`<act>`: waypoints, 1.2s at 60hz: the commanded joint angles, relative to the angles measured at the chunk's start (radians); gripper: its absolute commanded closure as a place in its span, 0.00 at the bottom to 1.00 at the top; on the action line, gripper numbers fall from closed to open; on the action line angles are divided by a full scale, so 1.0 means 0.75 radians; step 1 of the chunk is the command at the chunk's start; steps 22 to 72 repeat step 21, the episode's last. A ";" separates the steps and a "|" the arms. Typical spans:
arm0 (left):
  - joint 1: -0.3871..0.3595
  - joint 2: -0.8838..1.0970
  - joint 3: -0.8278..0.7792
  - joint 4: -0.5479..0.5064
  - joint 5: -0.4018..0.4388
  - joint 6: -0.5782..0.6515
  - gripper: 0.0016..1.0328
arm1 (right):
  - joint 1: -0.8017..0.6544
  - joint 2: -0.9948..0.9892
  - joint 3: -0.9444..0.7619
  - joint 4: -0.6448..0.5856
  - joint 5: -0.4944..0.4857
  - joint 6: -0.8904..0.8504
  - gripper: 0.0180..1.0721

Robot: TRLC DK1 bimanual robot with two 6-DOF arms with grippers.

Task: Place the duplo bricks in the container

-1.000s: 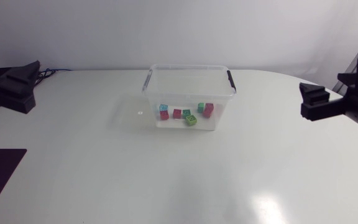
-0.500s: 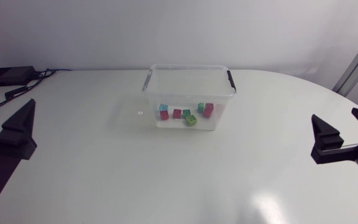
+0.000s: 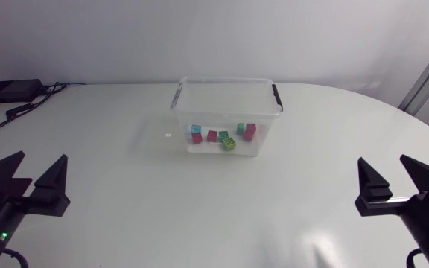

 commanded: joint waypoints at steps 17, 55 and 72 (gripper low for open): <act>0.024 -0.081 -0.136 0.023 0.029 -0.127 0.04 | -0.029 -0.097 -0.139 0.066 -0.040 0.106 0.05; 0.024 -0.081 -0.136 0.023 0.029 -0.127 0.04 | -0.029 -0.097 -0.139 0.066 -0.040 0.106 0.05; 0.024 -0.081 -0.136 0.023 0.029 -0.127 0.04 | -0.029 -0.097 -0.139 0.066 -0.040 0.106 0.05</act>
